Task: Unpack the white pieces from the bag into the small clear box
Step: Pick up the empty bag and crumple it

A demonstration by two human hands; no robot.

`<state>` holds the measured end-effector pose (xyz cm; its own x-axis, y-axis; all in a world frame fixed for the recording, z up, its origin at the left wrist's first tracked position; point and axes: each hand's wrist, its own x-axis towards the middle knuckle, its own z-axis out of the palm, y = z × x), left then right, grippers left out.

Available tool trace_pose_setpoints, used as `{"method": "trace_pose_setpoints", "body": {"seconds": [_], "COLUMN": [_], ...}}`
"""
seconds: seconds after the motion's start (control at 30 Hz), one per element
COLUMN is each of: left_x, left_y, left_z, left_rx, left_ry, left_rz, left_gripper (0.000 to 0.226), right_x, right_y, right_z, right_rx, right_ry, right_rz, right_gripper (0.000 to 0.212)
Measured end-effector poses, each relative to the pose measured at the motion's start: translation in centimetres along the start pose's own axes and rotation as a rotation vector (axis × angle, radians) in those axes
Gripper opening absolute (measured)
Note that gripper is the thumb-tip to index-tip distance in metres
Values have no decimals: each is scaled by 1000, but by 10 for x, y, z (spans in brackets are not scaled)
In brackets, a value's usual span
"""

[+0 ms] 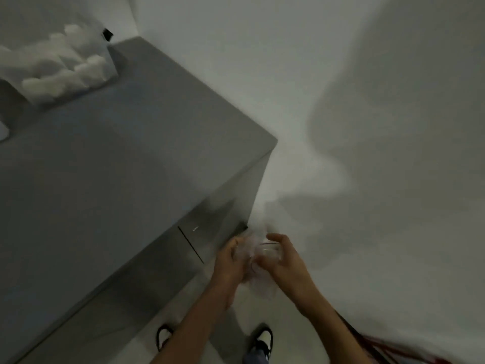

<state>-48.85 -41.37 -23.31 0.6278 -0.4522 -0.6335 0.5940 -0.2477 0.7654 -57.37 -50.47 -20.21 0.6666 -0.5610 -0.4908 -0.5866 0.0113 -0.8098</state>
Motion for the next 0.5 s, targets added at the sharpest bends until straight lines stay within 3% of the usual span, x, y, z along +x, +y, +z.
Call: {"method": "trace_pose_setpoints", "body": {"seconds": [0.1,0.17,0.27,0.37,0.43,0.5], "left_x": [37,62,92,119,142,160], "left_y": [-43,-73,-110,-138,-157,-176], "left_z": [18,22,25,27,25,23], "left_rx": [27,116,280,280,277,272], "left_ry": [171,216,105,-71,-52,21], "left_rz": [-28,-19,-3,-130,-283,-329], "left_gripper": [8,8,30,43,60,54], "right_x": [27,48,78,105,123,140], "right_y": [40,67,109,154,183,211], "right_z": [5,7,10,12,19,33], "right_rx": [-225,-280,-188,-154,-155,-223], "right_ry": [81,-8,-129,-41,-10,9], "right_rz": [55,143,256,288,322,317], "right_gripper": [58,67,67,53,48,47]}}
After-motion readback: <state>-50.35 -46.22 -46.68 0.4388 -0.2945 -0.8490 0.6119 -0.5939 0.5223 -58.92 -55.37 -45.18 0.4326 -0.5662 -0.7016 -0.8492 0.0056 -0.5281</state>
